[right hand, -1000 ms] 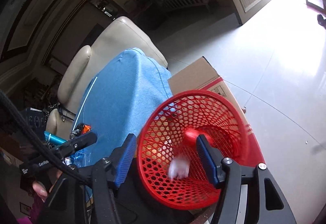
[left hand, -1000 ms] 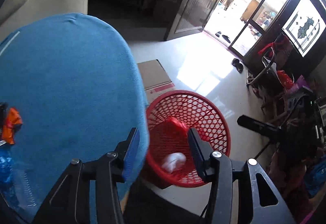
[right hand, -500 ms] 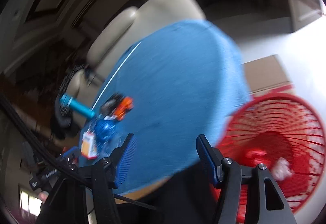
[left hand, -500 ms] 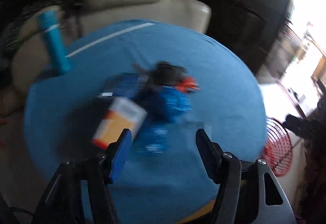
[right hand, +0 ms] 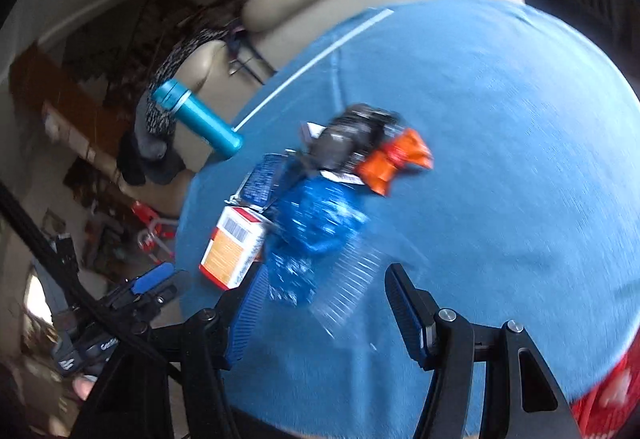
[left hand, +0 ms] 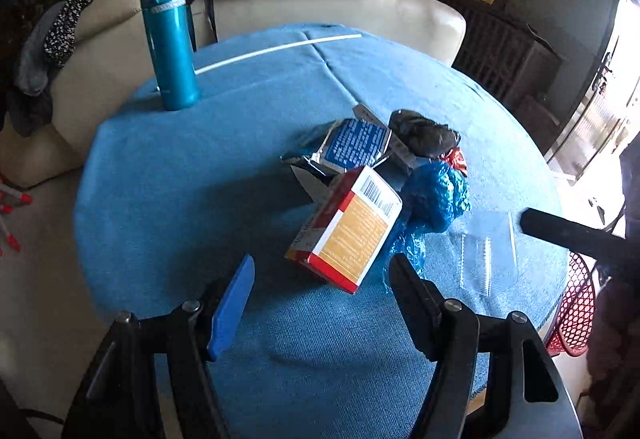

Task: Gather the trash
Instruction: 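Return both tools to the table, aiming at the medicine box and clear tray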

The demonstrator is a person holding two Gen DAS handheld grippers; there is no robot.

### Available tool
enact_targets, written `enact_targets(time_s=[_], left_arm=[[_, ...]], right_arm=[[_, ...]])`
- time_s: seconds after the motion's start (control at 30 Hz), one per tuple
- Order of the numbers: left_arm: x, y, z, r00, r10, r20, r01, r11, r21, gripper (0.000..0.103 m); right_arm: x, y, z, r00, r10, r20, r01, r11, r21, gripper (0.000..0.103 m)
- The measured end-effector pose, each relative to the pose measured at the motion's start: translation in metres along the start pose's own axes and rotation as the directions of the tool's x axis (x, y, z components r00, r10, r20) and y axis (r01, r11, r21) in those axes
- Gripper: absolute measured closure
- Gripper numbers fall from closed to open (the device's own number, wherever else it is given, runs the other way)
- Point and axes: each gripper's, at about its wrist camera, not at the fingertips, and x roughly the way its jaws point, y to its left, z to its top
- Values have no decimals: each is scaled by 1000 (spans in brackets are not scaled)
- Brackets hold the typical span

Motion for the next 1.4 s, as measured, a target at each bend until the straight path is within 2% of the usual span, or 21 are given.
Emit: enact_targets(time_s=[0.07,0.1,0.13,0.23,0.3,0.4,0.47,0.53,0.6,0.63,0.7,0.8,0.83,1.0,1.1,1.2,1.27,1.33,1.4], left_arm=[[4,-2,-1,1000,12,2,-12,1000,15,32],[6,-2,-2,1000,16,1,-17,1000,21,32],[8,-2,-1,1000,15,-3,-15,1000,24,32],[16,-3,-1,1000,3,-19,-2,999,35,32],[18,-5,0,1000,-1,-21,2,999,51,32],[23,-9,2,1000,-21,-22,22,997,69,32],[26,-11,3,999,-24,-27,26,997,79,32],[30,-11,3,999,-21,-30,24,996,86,32],[36,-10,4,999,-23,-41,26,996,83,32],[38,-10,4,999,-24,-48,28,996,79,32],[42,-12,6,998,-22,-54,26,997,79,32],[40,-17,7,999,-20,-46,24,995,97,32],[38,-17,6,999,-19,-39,23,994,103,32],[38,-18,1,999,-4,-41,10,992,124,30],[44,-17,3,999,3,-48,4,991,132,30],[50,-18,7,999,21,-37,-15,988,154,30],[54,-18,9,999,19,-34,-13,986,167,30],[56,-17,9,1000,4,-26,1,985,171,30],[57,-17,9,1000,-13,-24,17,985,169,34]], right_arm=[[12,13,-2,996,-93,15,94,992,-82,39],[21,16,-5,989,-147,18,148,983,-107,44],[24,14,-7,985,-172,23,173,978,-115,54],[29,0,-15,969,-248,-8,245,962,-117,58],[19,-10,-19,973,-232,7,231,968,-101,58],[-1,-17,-22,958,-284,46,287,950,-120,58],[-15,-27,-25,937,-344,60,349,929,-121,58],[-26,-45,-31,903,-427,45,429,900,-78,58],[-37,-64,-35,904,-426,15,427,904,-9,58],[-45,-71,-35,918,-396,14,395,918,32,58],[-54,-69,-31,929,-367,42,365,930,51,57],[-57,-58,-22,941,-332,67,328,943,63,36],[-53,-54,-19,946,-318,60,314,947,68,34],[-29,-46,-24,956,-290,-35,292,953,81,33],[-13,-42,-30,937,-338,-90,345,935,80,34],[0,-40,-32,921,-375,-110,384,920,83,33],[10,-37,-31,901,-413,-131,421,906,42,34],[14,-36,-33,892,-433,-132,439,898,22,34],[16,-36,-35,886,-441,-142,446,895,6,43]])
